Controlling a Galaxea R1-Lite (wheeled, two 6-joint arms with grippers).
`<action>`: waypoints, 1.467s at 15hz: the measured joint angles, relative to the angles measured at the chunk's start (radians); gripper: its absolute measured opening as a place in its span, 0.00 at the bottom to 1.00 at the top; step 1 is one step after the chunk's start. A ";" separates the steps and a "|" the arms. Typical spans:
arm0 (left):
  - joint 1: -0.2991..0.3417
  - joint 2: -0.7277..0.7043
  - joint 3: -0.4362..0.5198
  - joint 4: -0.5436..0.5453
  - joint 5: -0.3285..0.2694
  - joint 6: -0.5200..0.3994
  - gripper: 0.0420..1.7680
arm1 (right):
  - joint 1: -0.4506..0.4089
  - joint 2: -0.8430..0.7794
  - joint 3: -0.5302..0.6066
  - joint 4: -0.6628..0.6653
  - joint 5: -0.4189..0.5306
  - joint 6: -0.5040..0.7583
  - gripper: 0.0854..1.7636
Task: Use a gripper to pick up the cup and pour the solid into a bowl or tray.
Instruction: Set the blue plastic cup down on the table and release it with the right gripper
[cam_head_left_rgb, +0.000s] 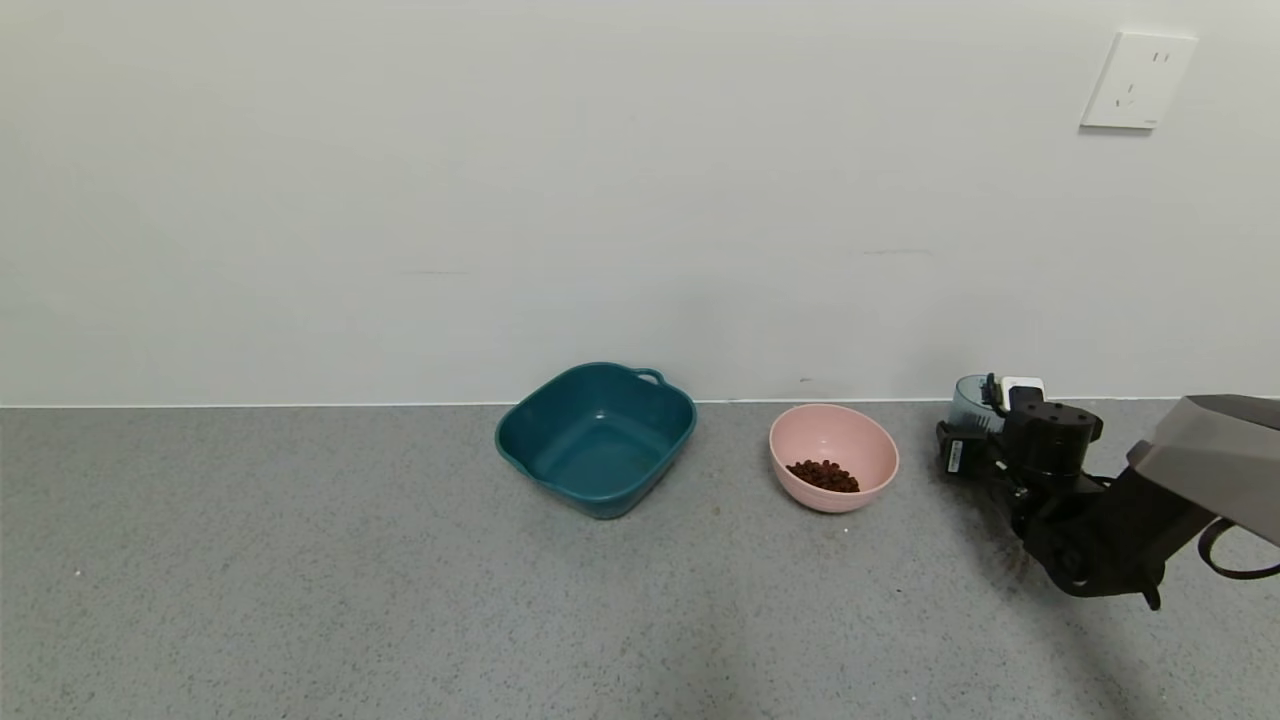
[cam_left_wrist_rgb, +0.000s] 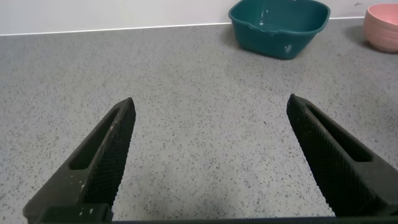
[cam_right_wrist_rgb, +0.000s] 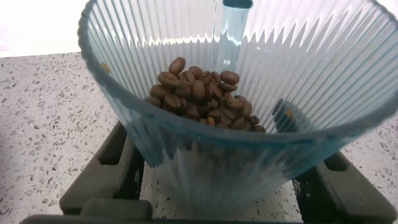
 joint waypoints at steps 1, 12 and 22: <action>0.000 0.000 0.000 0.000 0.000 0.000 0.99 | 0.000 0.000 -0.001 0.000 0.000 0.000 0.75; 0.000 0.000 0.000 0.000 0.000 0.000 0.99 | -0.015 -0.024 0.010 0.013 -0.002 0.001 0.91; 0.000 0.000 0.000 -0.001 0.000 0.000 0.99 | -0.020 -0.206 0.170 0.182 0.103 0.000 0.95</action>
